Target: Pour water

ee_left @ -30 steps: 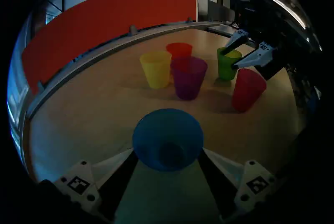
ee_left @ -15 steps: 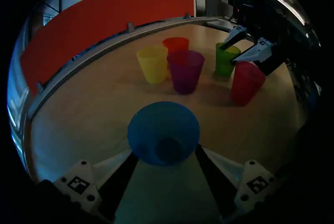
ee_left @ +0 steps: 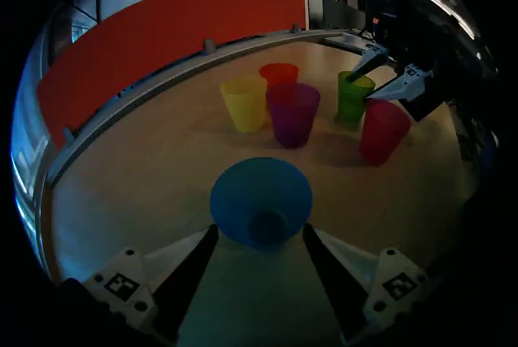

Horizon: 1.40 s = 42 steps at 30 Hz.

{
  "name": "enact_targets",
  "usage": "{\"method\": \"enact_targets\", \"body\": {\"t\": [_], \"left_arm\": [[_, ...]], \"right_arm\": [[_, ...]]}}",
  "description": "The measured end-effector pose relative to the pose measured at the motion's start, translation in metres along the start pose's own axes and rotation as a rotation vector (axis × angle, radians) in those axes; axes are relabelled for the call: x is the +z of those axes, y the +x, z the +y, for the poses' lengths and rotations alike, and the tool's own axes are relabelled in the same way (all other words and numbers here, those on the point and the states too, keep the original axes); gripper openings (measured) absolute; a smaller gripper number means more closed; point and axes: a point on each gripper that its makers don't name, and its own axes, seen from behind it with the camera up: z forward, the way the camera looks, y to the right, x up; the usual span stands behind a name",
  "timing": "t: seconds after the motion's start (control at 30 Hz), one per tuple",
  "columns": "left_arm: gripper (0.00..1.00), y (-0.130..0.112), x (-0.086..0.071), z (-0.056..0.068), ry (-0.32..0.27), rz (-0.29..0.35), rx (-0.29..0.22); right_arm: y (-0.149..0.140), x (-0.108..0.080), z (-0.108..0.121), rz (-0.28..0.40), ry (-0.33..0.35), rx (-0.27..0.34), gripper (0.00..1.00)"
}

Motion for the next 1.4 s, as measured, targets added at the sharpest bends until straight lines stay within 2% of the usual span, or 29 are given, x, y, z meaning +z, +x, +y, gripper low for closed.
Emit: {"method": "enact_targets", "body": {"t": [0.3,0.57,0.97,1.17,1.4], "left_arm": [[0.97,-0.008,-0.019,-0.005,0.032,0.022,-0.039],[0.97,-0.014,-0.041,-0.008,0.065,0.049,-0.064],[0.97,-0.017,-0.069,-0.008,0.097,0.092,-0.099],[0.97,-0.016,-0.078,-0.016,0.141,0.120,-0.121],[0.97,-0.008,-0.089,-0.028,0.199,0.188,-0.168]], "right_arm": [[-0.010,-0.022,0.002,0.012,-0.041,0.026,1.00],[-0.012,-0.046,0.002,0.038,-0.080,0.050,1.00],[-0.013,-0.074,-0.010,0.067,-0.104,0.055,1.00],[-0.010,-0.081,-0.008,0.089,-0.138,0.077,1.00],[0.001,-0.094,-0.001,0.147,-0.200,0.110,1.00]]}}
